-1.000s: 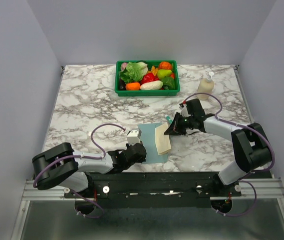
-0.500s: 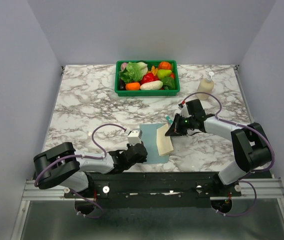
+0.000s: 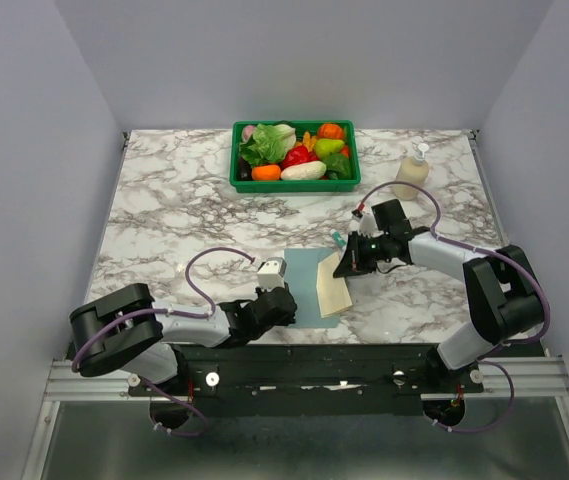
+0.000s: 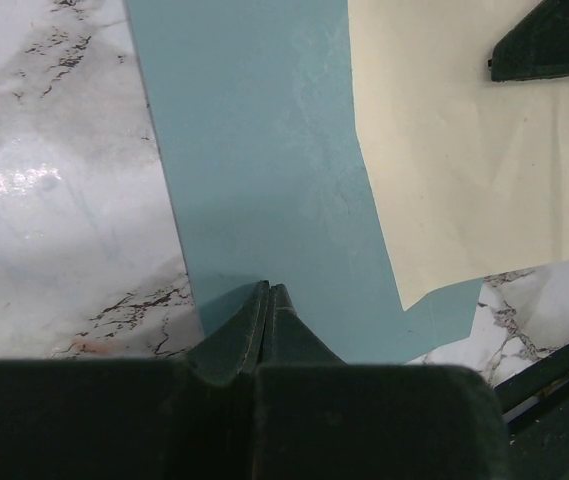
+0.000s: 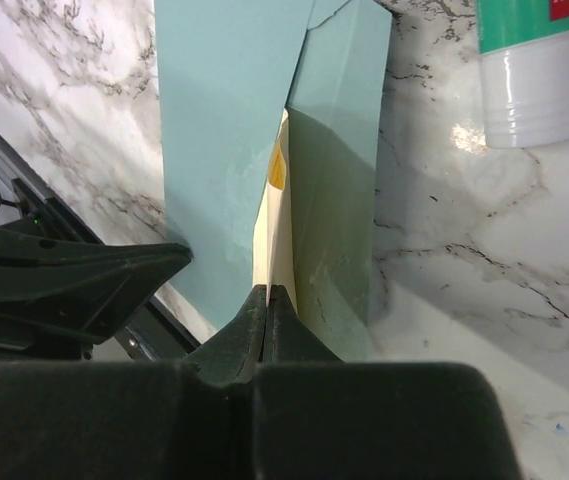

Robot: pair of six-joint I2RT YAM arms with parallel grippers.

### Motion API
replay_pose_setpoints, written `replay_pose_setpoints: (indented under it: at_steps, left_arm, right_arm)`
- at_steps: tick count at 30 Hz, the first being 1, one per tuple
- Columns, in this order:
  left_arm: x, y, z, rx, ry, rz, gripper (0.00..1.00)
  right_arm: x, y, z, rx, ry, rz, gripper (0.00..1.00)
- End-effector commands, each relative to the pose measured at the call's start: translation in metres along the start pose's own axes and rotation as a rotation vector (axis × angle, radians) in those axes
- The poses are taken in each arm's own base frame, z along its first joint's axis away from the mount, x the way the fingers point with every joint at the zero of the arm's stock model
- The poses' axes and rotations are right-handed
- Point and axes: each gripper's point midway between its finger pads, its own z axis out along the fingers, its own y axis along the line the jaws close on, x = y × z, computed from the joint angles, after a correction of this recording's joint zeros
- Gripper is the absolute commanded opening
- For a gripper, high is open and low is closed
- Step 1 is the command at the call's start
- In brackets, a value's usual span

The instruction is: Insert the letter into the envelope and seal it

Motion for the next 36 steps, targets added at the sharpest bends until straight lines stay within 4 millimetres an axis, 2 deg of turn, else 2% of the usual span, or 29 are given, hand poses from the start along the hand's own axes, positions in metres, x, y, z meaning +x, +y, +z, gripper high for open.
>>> replay_pose_setpoints:
  at_steps: [1, 12, 18, 29, 36]
  left_arm:
    - [0.073, 0.077, -0.018, -0.206, 0.276, 0.151, 0.00]
    - [0.074, 0.075, -0.016, -0.201, 0.282, 0.156, 0.00]
    - [0.074, 0.076, -0.017, -0.202, 0.282, 0.153, 0.00]
    - [0.077, 0.080, -0.020, -0.206, 0.284, 0.145, 0.00]
    - [0.078, 0.082, -0.021, -0.206, 0.284, 0.140, 0.00]
  right_arm:
    - [-0.002, 0.011, -0.006, -0.049, 0.021, -0.064, 0.01]
    - [0.003, 0.029, -0.004, -0.173, 0.068, -0.071, 0.01]
    - [0.001, 0.030, -0.001, -0.189, 0.045, -0.036, 0.01]
    - [-0.019, 0.003, -0.003, 0.016, -0.120, 0.076, 0.01]
    - [-0.025, -0.004, -0.012, 0.081, -0.194, 0.089, 0.01]
